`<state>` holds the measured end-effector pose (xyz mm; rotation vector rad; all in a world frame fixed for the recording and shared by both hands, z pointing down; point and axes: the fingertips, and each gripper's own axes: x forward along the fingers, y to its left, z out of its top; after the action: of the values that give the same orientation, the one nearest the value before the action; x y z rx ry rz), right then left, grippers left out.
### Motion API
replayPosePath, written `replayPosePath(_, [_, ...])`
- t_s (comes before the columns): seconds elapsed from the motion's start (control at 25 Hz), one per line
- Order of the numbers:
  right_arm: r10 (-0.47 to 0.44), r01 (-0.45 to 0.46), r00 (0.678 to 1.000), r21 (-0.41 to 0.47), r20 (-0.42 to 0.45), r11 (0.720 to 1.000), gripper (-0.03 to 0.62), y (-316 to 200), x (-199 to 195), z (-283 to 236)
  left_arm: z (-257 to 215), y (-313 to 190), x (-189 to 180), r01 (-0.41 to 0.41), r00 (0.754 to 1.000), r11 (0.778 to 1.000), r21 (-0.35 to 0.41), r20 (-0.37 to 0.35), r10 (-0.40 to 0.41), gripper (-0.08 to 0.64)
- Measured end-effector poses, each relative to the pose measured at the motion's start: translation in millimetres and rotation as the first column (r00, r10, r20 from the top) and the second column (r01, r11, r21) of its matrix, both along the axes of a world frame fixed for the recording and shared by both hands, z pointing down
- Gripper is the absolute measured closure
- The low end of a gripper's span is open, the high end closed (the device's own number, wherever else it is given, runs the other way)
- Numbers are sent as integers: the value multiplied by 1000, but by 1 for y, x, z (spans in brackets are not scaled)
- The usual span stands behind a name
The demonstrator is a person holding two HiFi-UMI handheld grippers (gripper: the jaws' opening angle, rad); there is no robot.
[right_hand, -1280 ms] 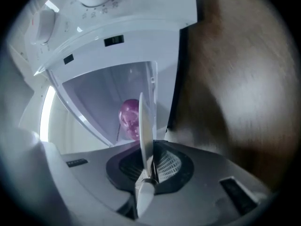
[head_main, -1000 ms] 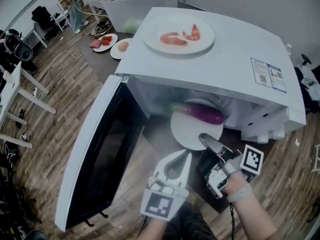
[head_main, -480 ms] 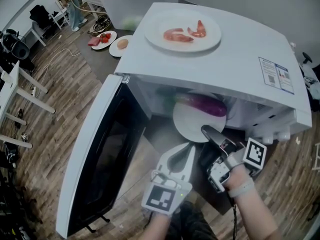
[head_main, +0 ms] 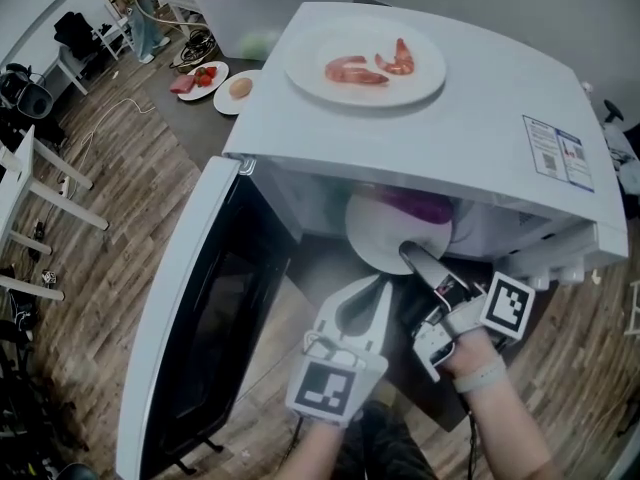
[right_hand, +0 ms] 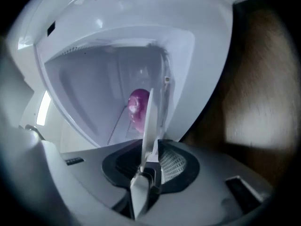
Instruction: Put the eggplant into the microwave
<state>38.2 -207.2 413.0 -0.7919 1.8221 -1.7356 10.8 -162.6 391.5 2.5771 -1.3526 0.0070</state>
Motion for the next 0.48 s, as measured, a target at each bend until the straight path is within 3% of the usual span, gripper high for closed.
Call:
replayPosePath(0.16, [-56, 64, 994, 84, -91, 994, 460, 9, -6, -6, 1, -5, -1, 4, 1000, 1000, -19, -14, -4, 560])
replayPosePath(0.28, [-85, 130, 965, 169, -250, 977, 460, 21, -8, -11, 1, -10, -2, 7, 1000, 1000, -22, -7, -7, 560])
replayPosePath(0.4, [-87, 198, 898, 218, -432, 956, 460, 31, -3, -6, 1, -13, -3, 10, 1000, 1000, -27, -7, -10, 560])
replayPosePath(0.48, [-78, 254, 828, 249, -555, 935, 534, 35, -1, -3, 1, -15, -3, 9, 1000, 1000, -27, 2, -9, 560])
